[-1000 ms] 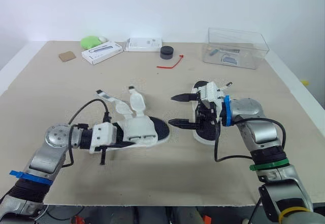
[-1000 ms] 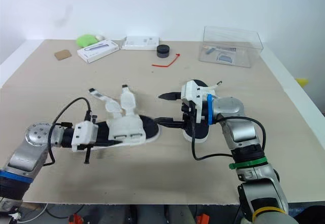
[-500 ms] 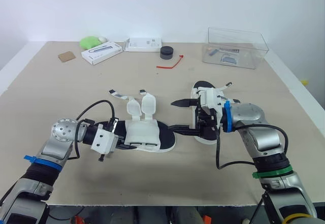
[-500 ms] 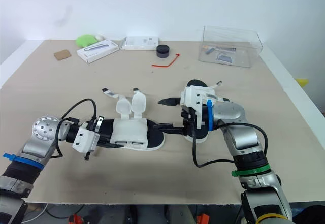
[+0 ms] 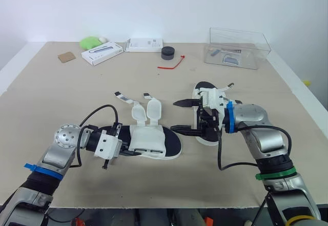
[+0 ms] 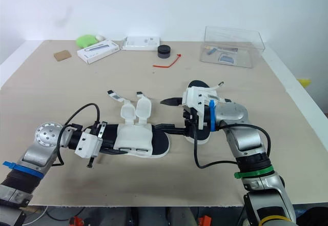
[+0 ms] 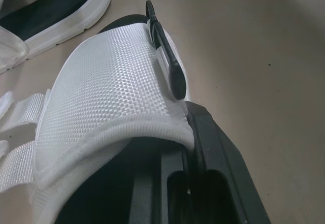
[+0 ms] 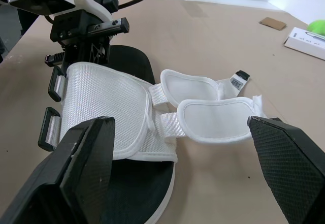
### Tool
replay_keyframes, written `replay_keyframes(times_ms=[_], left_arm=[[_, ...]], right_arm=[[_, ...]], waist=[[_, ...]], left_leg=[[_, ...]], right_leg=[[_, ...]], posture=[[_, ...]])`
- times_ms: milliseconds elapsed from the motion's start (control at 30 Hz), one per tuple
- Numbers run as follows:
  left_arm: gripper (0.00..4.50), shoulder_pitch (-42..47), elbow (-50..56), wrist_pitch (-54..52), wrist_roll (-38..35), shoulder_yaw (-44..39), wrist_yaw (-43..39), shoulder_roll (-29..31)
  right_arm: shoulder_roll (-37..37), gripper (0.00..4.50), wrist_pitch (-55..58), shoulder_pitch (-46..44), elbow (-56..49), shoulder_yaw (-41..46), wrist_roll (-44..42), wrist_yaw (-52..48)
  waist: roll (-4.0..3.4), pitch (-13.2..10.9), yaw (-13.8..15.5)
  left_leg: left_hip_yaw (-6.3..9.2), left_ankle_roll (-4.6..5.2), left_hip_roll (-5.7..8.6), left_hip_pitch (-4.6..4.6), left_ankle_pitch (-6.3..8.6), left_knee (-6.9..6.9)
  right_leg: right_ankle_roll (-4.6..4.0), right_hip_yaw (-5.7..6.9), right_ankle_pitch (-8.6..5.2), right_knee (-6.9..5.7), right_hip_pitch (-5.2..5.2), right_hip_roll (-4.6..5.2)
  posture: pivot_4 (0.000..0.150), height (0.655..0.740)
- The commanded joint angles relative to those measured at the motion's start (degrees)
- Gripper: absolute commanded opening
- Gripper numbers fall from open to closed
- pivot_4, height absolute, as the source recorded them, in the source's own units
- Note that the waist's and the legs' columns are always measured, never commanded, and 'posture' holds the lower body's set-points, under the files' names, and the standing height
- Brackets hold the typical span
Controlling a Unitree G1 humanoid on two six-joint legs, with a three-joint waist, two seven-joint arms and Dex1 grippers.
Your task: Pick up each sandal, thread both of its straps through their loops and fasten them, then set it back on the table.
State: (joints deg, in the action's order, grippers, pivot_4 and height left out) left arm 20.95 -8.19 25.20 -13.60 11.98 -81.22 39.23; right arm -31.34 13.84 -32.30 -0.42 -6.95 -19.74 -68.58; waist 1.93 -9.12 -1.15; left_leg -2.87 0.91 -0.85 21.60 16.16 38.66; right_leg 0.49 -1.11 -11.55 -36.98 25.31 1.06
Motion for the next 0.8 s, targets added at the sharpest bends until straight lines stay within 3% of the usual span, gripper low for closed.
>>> replay_keyframes(times_ms=[33, 533, 667, 800], left_arm=[[0.07, 0.2, 1.2, -2.0, 1.7, -0.4, 3.6, -0.5], [0.07, -1.3, 3.5, -5.0, 1.3, -0.1, 4.2, -0.4], [1.16, -0.2, 3.6, -6.1, 0.0, -1.1, 3.5, 0.3], [2.95, 0.1, 4.6, -7.6, -1.2, -1.9, 2.5, 1.6]], right_arm=[[0.1, 4.5, -0.8, -1.2, -1.4, 0.0, -0.4, -0.2], [0.5, 4.5, -1.7, -2.4, 0.8, -0.3, 0.4, -0.8], [0.7, 4.5, -1.9, -2.5, 1.1, -0.5, 0.5, -0.9], [0.8, 4.5, -2.1, -2.7, 1.7, -0.6, 0.7, -1.0]], waist=[[0.0, 0.0, 0.0], [0.0, 0.0, 0.0], [0.0, 0.0, 0.0], [0.0, 0.0, 0.0]], left_leg=[[0.0, 0.0, 0.0, 0.0, 0.0, 0.03], [-0.02, 0.0, 0.01, 0.0, 0.0, 0.15], [-0.01, 0.02, 0.0, 0.0, 0.01, 0.15], [-0.01, 0.01, -0.01, 0.0, 0.0, 0.15]], right_leg=[[0.0, 0.0, 0.0, 0.0, -0.01, 0.0], [0.04, -0.01, 0.01, -0.03, -0.05, 0.04], [0.04, -0.01, 0.01, -0.03, -0.04, 0.01], [0.03, -0.01, 0.01, -0.04, -0.04, -0.01]], posture=[[0.15, 0.74], [0.15, 0.74], [0.15, 0.74], [0.15, 0.74]])
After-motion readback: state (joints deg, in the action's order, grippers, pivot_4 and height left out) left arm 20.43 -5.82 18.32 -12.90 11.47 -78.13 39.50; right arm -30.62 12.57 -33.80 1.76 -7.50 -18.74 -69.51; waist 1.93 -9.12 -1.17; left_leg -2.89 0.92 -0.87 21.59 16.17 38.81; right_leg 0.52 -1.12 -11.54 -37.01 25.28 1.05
